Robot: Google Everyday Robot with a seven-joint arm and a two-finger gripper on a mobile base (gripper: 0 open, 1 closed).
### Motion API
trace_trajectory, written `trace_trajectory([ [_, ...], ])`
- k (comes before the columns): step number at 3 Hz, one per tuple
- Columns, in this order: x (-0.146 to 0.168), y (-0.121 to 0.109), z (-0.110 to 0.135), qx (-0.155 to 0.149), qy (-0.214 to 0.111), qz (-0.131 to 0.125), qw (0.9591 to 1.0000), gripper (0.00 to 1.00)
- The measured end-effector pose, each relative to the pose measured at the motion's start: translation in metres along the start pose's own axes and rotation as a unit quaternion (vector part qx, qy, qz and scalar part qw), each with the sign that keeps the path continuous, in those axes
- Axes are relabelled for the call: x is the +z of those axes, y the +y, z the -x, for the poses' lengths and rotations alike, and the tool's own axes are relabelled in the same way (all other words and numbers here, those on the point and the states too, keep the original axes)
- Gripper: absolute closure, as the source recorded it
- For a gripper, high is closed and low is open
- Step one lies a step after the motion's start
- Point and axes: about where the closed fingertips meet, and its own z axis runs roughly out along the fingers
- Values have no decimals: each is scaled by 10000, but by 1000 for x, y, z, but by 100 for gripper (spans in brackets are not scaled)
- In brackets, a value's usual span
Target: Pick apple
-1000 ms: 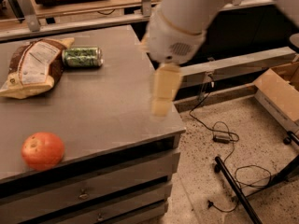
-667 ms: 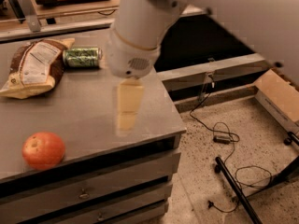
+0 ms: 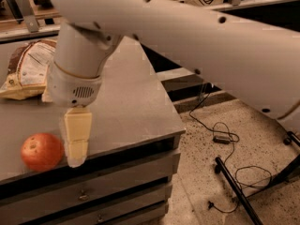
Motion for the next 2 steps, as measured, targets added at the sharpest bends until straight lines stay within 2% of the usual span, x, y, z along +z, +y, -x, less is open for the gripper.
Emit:
trace_trajectory([
  [1,28,-3,17,-252,-112,228,9994,4],
  [2,54,-4,25,-414,-110,414,9982,34],
])
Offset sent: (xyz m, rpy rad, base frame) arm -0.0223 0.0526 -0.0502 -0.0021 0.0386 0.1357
